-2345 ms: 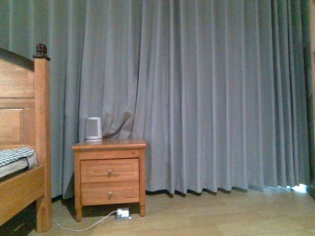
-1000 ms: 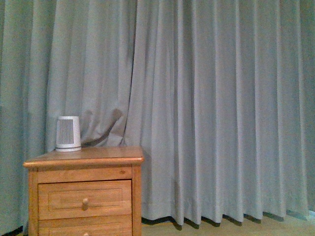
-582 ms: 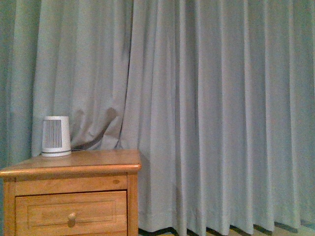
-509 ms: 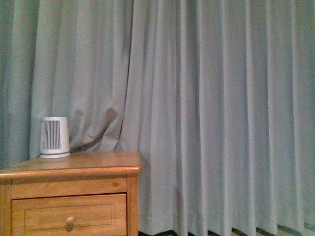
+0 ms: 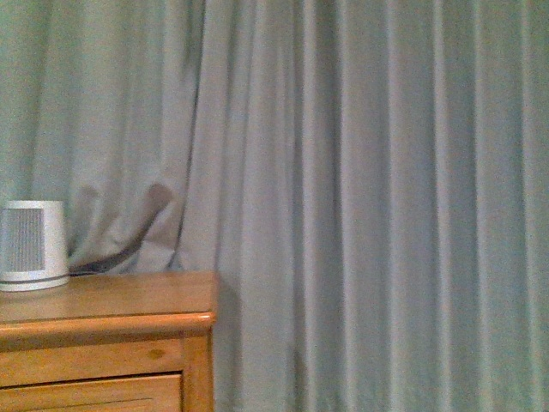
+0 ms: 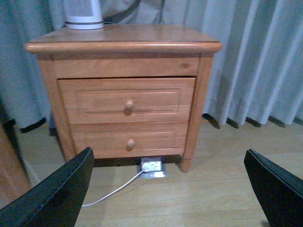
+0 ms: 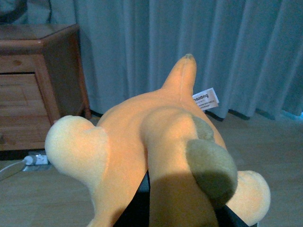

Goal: Put away toys

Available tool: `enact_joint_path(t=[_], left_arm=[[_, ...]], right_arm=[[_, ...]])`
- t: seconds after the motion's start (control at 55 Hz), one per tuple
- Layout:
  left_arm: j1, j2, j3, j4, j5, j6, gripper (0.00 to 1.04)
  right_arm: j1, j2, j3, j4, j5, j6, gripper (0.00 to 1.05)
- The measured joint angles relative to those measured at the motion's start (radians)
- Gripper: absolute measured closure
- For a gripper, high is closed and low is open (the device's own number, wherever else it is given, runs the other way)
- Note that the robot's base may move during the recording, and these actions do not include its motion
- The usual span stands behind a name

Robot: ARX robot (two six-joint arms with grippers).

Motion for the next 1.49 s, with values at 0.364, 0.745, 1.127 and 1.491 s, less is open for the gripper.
enact_joint_path(t=[0.364, 0.745, 1.127, 1.491], left_arm=[[-0.001, 0.0, 0.0, 0.0, 0.006, 0.0, 0.06], [-0.001, 0.0, 0.0, 0.0, 0.006, 0.0, 0.06], [-0.001, 0.0, 0.0, 0.0, 0.003, 0.0, 0.06], [-0.001, 0.0, 0.0, 0.0, 0.006, 0.0, 0.06]], right_arm=[[0.0, 0.0, 0.0, 0.0, 0.016, 0.0, 0.98], [0.0, 0.0, 0.0, 0.0, 0.014, 0.0, 0.98], [0.0, 0.0, 0.0, 0.0, 0.013, 0.0, 0.98], [0.0, 0.0, 0.0, 0.0, 0.013, 0.0, 0.98]])
